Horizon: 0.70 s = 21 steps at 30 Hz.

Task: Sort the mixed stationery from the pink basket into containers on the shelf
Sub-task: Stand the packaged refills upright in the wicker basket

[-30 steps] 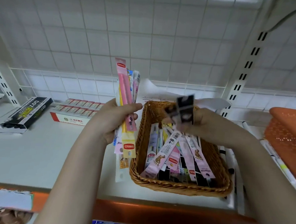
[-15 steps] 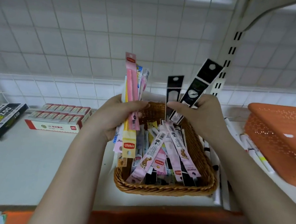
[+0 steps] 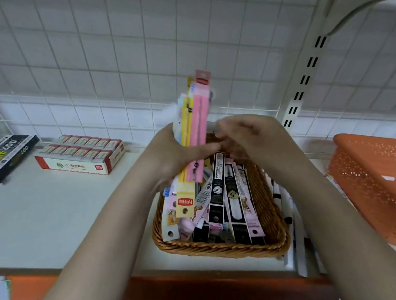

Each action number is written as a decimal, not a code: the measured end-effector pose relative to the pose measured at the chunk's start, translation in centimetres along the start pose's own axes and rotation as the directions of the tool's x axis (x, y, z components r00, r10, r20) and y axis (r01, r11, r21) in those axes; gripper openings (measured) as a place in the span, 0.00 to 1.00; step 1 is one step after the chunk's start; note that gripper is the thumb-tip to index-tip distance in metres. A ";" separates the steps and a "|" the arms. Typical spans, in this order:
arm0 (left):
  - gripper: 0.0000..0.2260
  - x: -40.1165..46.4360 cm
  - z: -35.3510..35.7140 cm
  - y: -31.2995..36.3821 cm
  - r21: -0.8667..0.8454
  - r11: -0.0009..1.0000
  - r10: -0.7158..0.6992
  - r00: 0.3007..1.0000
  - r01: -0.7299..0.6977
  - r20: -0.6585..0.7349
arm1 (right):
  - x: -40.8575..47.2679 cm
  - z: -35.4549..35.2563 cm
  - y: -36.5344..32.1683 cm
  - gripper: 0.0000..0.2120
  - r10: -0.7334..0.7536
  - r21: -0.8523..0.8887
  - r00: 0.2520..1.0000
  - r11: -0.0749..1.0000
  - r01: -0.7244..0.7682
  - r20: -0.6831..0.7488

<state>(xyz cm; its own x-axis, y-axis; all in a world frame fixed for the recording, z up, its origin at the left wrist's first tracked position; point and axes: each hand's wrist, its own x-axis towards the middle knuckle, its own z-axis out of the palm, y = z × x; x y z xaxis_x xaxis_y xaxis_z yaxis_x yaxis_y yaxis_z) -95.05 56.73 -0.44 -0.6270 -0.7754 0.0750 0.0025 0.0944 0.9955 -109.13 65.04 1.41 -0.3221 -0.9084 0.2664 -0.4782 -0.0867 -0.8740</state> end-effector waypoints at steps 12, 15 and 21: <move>0.07 -0.6 0.1 -0.6 -0.143 0.984 -0.103 0.994 0.106 0.027 | 1.1 0.6 0.9 0.02 0.103 0.204 0.982 0.977 -0.069 -0.161; 0.14 -0.3 -0.6 -0.6 -0.203 0.964 -0.186 0.981 0.171 -0.056 | -0.3 -0.3 1.6 0.03 -0.019 0.112 0.965 0.992 0.050 -0.262; 0.19 0.4 -1.4 -0.9 -0.287 0.921 -0.289 0.956 0.263 -0.054 | -3.5 -1.1 5.2 0.24 0.290 -0.690 0.857 0.717 0.100 0.426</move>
<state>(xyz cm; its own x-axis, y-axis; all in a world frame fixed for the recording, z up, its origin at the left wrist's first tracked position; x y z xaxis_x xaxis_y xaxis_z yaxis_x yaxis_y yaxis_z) -94.26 55.47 -1.19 -0.5583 -0.8018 -0.2132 0.0614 -0.2962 0.9532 -111.44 68.23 -3.65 -0.0669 -0.9778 -0.1986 -0.9388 0.1291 -0.3192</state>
